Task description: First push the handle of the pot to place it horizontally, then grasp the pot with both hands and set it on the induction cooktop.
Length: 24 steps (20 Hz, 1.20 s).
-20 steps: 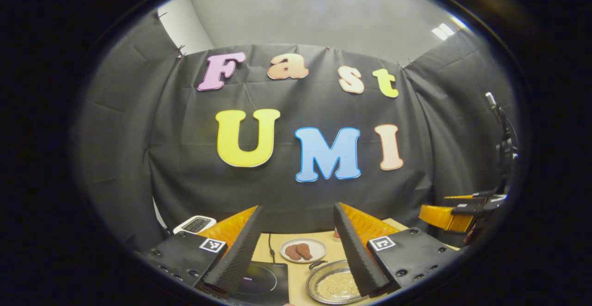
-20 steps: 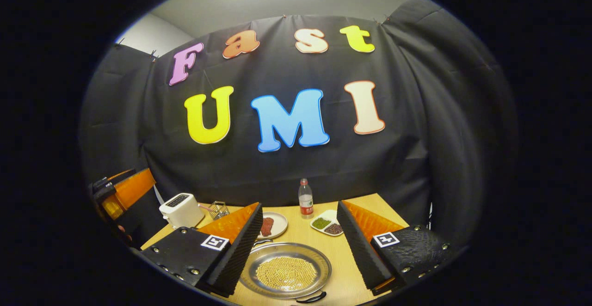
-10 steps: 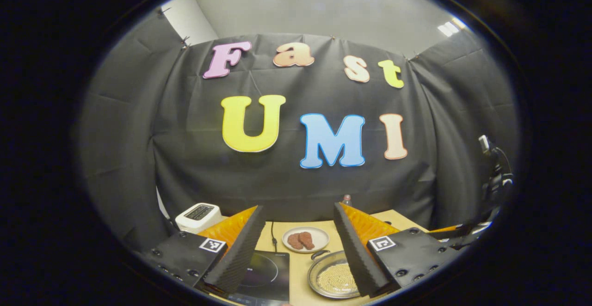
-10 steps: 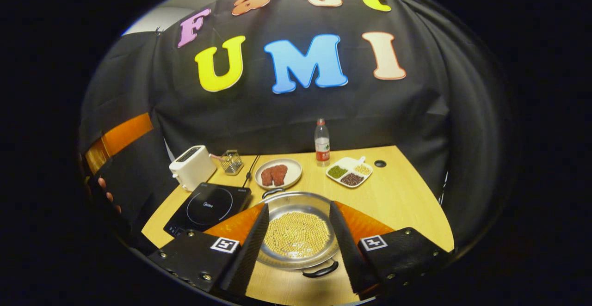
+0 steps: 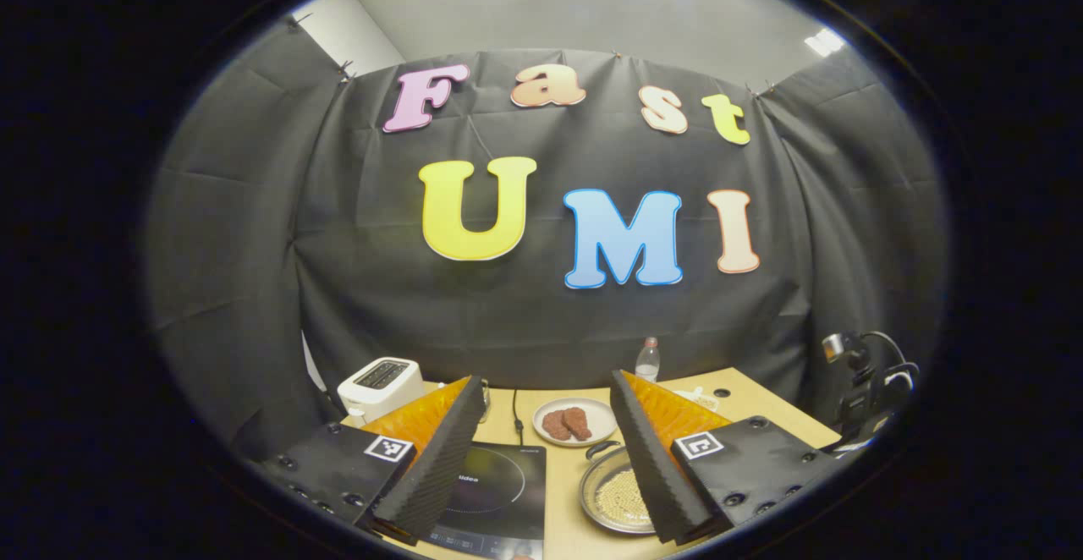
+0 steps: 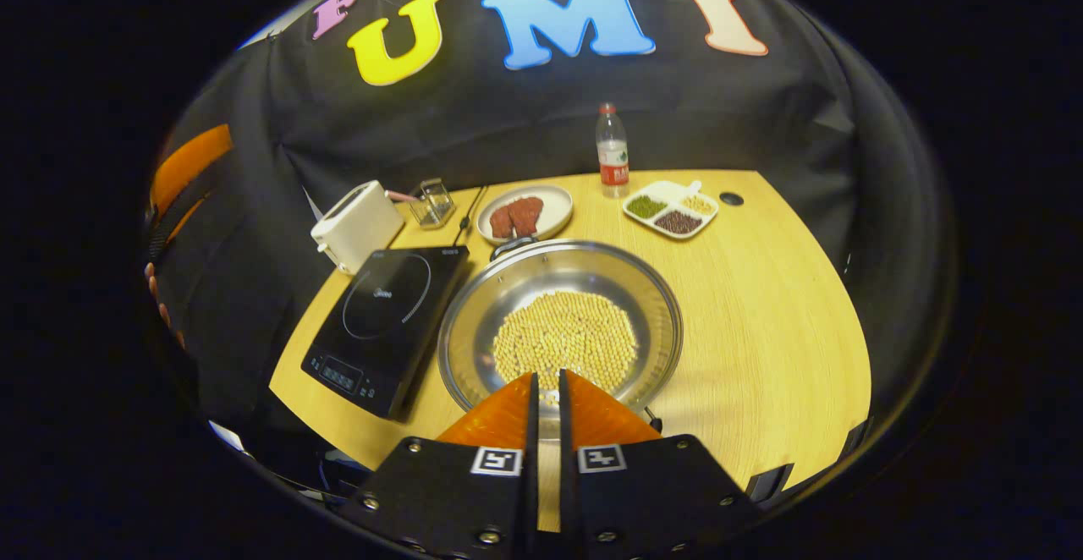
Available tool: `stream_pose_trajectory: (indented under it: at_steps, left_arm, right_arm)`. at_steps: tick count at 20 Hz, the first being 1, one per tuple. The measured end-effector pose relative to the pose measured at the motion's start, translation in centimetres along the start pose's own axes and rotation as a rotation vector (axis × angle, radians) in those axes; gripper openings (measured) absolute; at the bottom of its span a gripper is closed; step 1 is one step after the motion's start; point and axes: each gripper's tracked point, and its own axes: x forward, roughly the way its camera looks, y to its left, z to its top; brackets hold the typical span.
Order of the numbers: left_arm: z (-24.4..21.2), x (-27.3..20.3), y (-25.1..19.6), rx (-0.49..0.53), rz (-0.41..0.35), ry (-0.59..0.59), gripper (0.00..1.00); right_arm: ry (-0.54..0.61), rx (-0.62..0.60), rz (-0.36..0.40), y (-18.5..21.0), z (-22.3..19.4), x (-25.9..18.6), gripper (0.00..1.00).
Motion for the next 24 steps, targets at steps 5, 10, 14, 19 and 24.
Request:
stream_pose_trajectory:
  at_steps: [5,10,14,19,24]
  left_arm:
    - [-0.7,-0.6,1.0,-0.003,0.029,0.022,0.96]
    - [-1.2,-0.6,0.6,0.001,0.022,0.037,0.97]
    - [-1.2,-0.4,-0.3,0.013,0.005,0.046,0.97]
    - [-1.7,0.0,-0.9,0.015,-0.008,0.055,0.97]
    - [-1.5,0.6,-1.6,0.014,-0.028,0.052,0.95]
  right_arm:
    - [0.164,0.06,0.059,0.2,-4.4,1.1,0.04]
    - [0.286,0.103,0.092,0.8,-7.2,1.9,0.04]
    - [0.314,0.112,0.091,1.0,-7.8,2.7,0.04]
    - [0.332,0.131,0.07,0.2,-8.2,3.2,0.03]
    - [0.327,0.135,0.039,-1.1,-8.2,3.1,0.01]
